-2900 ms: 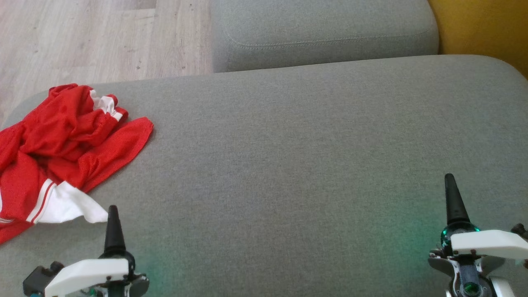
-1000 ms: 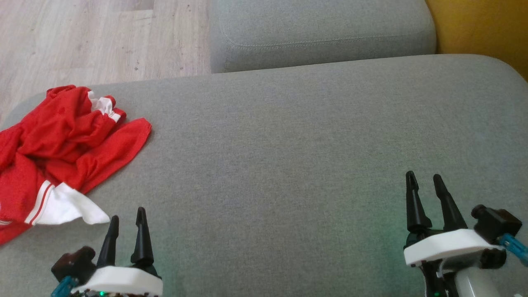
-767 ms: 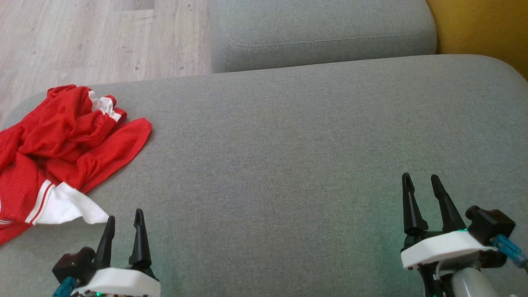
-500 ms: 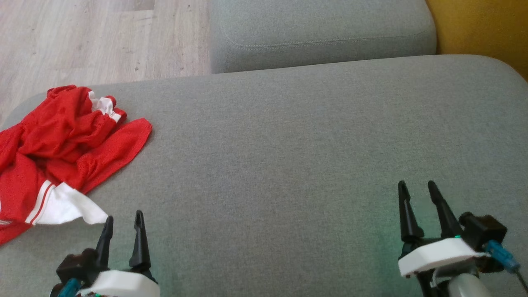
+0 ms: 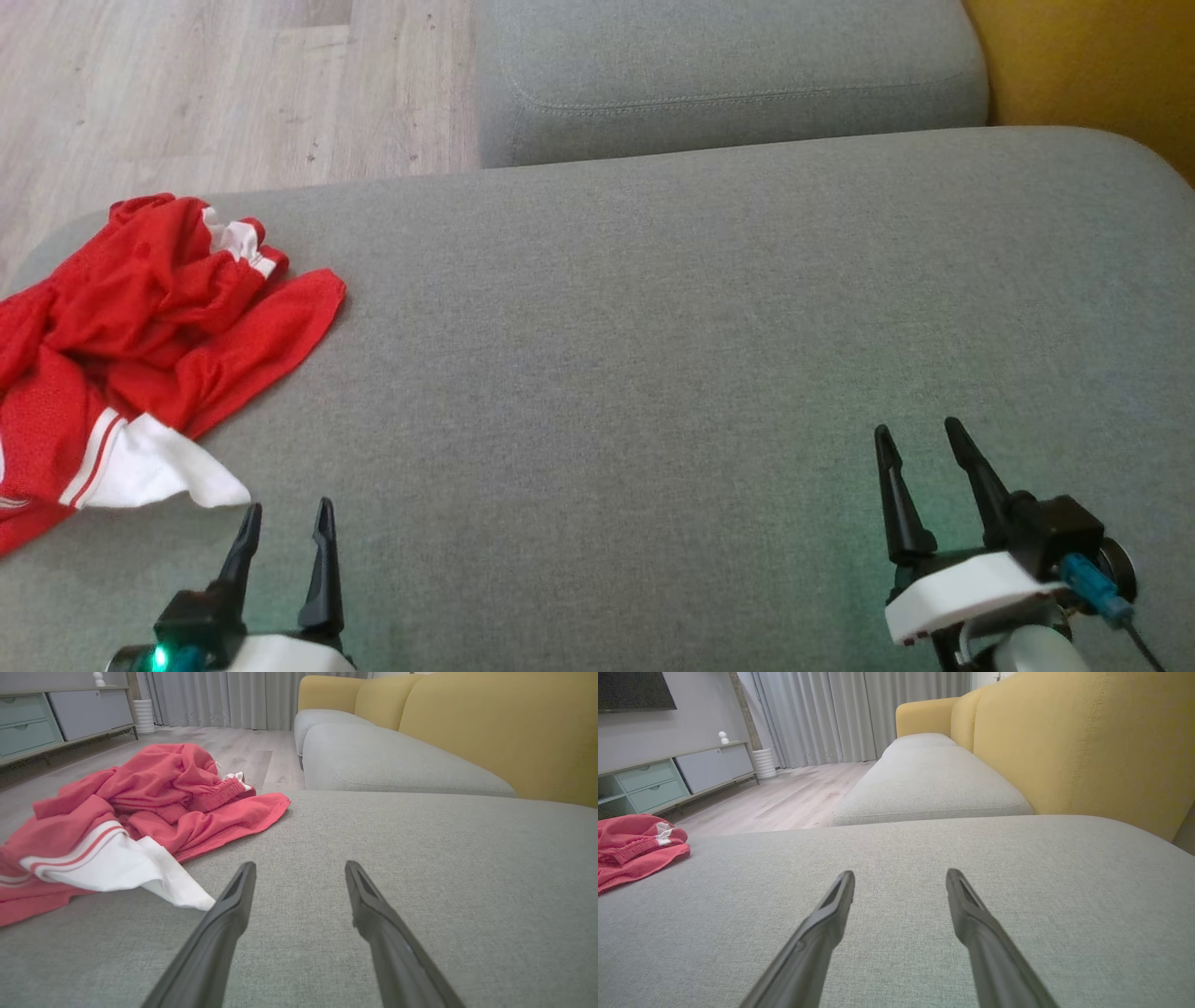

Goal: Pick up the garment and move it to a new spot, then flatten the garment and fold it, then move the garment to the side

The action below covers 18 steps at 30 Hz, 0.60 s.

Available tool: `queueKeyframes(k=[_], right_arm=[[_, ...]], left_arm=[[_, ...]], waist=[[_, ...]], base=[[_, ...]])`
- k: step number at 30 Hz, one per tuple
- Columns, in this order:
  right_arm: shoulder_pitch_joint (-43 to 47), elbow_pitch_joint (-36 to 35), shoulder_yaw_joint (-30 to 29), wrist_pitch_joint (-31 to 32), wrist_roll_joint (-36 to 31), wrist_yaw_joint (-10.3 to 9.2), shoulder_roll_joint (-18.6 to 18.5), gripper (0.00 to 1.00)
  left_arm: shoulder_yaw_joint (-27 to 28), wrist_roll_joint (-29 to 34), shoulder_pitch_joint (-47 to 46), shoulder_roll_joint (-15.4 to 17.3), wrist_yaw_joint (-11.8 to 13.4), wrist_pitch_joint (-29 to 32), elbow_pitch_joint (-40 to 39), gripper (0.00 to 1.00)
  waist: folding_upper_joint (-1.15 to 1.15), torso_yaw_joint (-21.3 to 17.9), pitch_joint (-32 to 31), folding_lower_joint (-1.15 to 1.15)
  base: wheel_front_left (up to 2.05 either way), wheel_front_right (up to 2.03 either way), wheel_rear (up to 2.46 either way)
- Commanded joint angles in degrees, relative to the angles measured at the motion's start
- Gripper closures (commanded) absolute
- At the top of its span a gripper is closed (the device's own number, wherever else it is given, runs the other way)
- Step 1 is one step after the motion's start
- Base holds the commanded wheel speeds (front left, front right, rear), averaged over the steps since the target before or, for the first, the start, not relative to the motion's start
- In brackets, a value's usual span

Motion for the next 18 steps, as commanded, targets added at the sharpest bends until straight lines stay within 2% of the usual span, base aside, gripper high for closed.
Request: queueKeyframes(k=[1, 8, 18], right_arm=[[-2.0, -1.7, 1.5, -1.2, -1.9, -0.04, -0.5, 0.00], [-1.9, -1.2, 1.8, -2.3, -4.5, -0.04, -0.5, 0.00], [-2.1, 0.2, 1.6, -2.3, -1.2, -0.04, -0.5, 0.00]], left_arm=[[2.4, 2.1, -1.5, 1.3, 0.4, -1.1, -1.2, 0.00], [3.7, 5.4, -1.4, 1.0, 0.4, -2.2, -0.6, 0.00], [5.1, 3.0, -1.9, 0.2, -0.9, -2.2, 1.2, 0.00]], waist=[[0.00, 0.0, -0.1, 0.00], [0.00, 0.0, -0.3, 0.00], [0.00, -0.1, -0.3, 0.00]], base=[[0.00, 0.00, 0.00], [0.00, 0.00, 0.00], [0.00, 0.00, 0.00]])
